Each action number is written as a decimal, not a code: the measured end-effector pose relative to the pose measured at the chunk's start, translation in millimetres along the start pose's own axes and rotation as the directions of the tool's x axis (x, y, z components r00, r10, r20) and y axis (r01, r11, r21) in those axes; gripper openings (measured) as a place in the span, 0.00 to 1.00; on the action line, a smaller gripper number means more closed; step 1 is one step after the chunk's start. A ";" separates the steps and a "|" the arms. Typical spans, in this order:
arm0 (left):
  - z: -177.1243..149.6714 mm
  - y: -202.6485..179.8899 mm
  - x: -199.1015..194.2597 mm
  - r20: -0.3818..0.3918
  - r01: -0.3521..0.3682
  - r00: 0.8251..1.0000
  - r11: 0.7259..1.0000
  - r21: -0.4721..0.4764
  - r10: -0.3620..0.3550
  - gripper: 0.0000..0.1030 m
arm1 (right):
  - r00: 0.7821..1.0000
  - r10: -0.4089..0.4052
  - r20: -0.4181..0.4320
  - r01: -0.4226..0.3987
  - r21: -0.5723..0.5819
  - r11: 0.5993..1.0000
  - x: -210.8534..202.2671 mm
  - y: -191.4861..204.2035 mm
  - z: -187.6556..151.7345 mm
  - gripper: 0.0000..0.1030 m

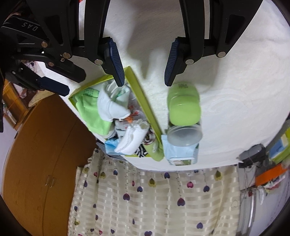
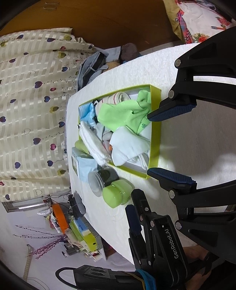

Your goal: Organize soft objects

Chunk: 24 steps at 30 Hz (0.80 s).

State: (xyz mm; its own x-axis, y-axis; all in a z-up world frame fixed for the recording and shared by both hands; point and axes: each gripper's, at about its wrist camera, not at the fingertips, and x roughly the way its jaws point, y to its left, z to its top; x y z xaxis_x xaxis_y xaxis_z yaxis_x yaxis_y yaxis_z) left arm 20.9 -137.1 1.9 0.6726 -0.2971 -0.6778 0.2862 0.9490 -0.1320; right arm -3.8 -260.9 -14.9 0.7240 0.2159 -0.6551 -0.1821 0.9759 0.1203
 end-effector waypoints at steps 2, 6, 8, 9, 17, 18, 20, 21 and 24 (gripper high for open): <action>-2.3 0.9 -1.4 0.001 -0.009 1.000 1.000 0.002 0.009 0.44 | 1.000 0.002 -0.002 -0.002 -0.005 1.000 -0.1 2.1 -0.5 0.53; -4.1 2.7 -1.1 -0.007 -0.016 1.000 1.000 0.001 0.016 0.44 | 1.000 0.010 -0.007 -0.011 -0.017 1.000 0.2 7.4 -2.8 0.53; -6.5 3.4 -2.2 -0.007 -0.024 1.000 1.000 0.000 0.024 0.44 | 1.000 0.015 -0.009 -0.015 -0.021 1.000 0.4 9.7 -4.0 0.52; -7.1 3.7 -2.8 -0.006 -0.027 1.000 1.000 0.000 0.027 0.43 | 1.000 0.017 -0.011 -0.017 -0.023 1.000 0.6 10.9 -4.7 0.53; -10.1 7.0 -5.6 -0.009 -0.042 0.999 0.999 -0.002 0.042 0.44 | 0.999 0.025 -0.024 -0.026 -0.029 0.999 4.9 13.4 -7.1 0.53; -10.2 6.7 -5.7 -0.008 -0.045 0.999 0.999 0.001 0.046 0.43 | 0.999 0.025 -0.025 -0.026 -0.029 0.999 5.5 13.4 -7.0 0.53; -10.8 6.6 -5.5 -0.009 -0.046 0.999 0.999 0.006 0.046 0.44 | 0.999 0.025 -0.028 -0.026 -0.030 0.999 6.8 13.7 -6.6 0.53; -10.9 6.7 -5.4 -0.009 -0.043 0.999 0.999 0.006 0.043 0.43 | 0.999 0.025 -0.029 -0.026 -0.030 0.999 7.5 14.0 -6.6 0.53; -10.8 7.3 -4.3 -0.013 -0.046 0.999 0.999 0.009 0.047 0.43 | 0.999 0.027 -0.033 -0.028 -0.031 0.999 9.4 13.4 -6.2 0.53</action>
State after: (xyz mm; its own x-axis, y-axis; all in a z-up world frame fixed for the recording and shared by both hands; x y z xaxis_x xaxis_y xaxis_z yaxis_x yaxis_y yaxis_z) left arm 12.7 -127.8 -4.0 0.6762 -0.2512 -0.6926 0.2607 0.9608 -0.0939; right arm -3.6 -245.9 -24.1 0.6964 0.2406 -0.6761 -0.2224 0.9681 0.1155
